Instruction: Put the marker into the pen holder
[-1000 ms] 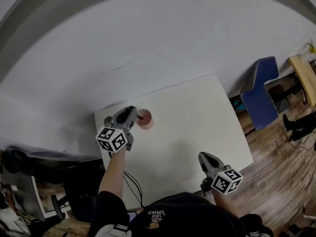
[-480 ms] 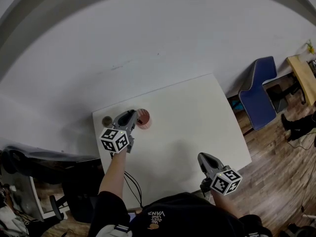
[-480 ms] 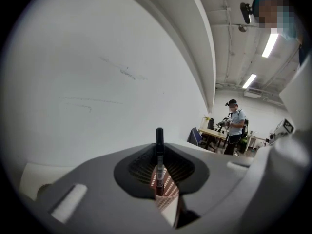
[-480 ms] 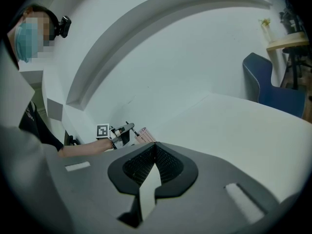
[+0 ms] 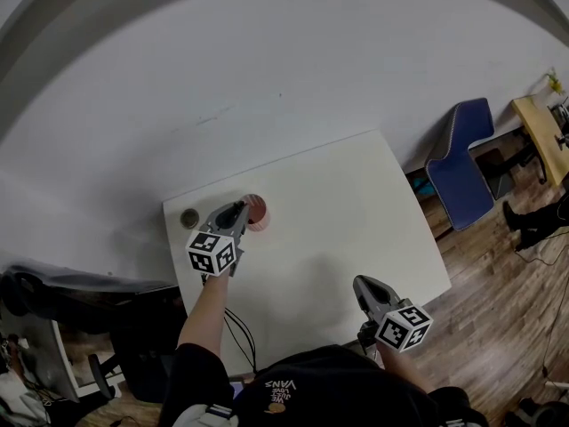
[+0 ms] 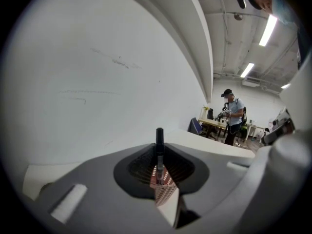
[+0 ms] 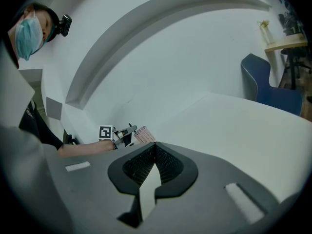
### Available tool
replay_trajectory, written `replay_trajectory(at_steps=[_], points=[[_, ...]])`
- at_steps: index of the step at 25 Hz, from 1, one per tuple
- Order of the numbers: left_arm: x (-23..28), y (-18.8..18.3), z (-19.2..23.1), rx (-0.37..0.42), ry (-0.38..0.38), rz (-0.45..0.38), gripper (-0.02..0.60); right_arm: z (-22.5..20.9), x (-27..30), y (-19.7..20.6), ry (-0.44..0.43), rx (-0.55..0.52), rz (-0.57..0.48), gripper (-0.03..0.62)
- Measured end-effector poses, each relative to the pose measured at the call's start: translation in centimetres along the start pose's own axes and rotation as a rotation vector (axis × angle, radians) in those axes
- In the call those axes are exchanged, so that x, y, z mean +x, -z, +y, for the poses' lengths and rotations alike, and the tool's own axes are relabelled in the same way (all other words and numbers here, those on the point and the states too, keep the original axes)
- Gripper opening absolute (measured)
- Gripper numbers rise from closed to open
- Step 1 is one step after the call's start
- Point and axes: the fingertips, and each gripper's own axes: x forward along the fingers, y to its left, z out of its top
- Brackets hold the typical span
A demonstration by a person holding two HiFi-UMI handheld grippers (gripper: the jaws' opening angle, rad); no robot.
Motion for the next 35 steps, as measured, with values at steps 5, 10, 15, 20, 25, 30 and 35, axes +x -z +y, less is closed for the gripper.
replay_trajectory(at_steps=[5, 10, 15, 20, 25, 30, 35], points=[[0.2, 0.7, -0.2, 0.011, -0.005, 0.02, 0.091, -0.2, -0.4, 0.1, 0.007, -0.001, -0.004, 0.0], [0.5, 1.8, 0.0, 0.025, -0.013, 0.059, 0.091, -0.3, -0.6, 0.2, 0.014, 0.0, -0.01, 0.0], [0.7, 2.0, 0.0, 0.039, -0.019, 0.068, 0.091, -0.4, -0.8, 0.2, 0.017, 0.001, -0.015, 0.0], [0.9, 2.3, -0.2, 0.106, -0.024, 0.091, 0.091, -0.4, -0.9, 0.3, 0.02, 0.006, -0.021, 0.0], [1.0, 2.2, -0.3, 0.112, -0.026, 0.082, 0.091, -0.4, -1.1, 0.3, 0.023, 0.004, -0.022, 0.0], [1.0, 2.1, -0.3, 0.116, -0.02, 0.081, 0.091, -0.5, -1.3, 0.3, 0.028, 0.006, -0.025, 0.002], [1.1, 2.2, -0.7, 0.109, 0.015, 0.08, 0.091, -0.4, -1.2, 0.4, 0.025, 0.008, -0.025, 0.0]])
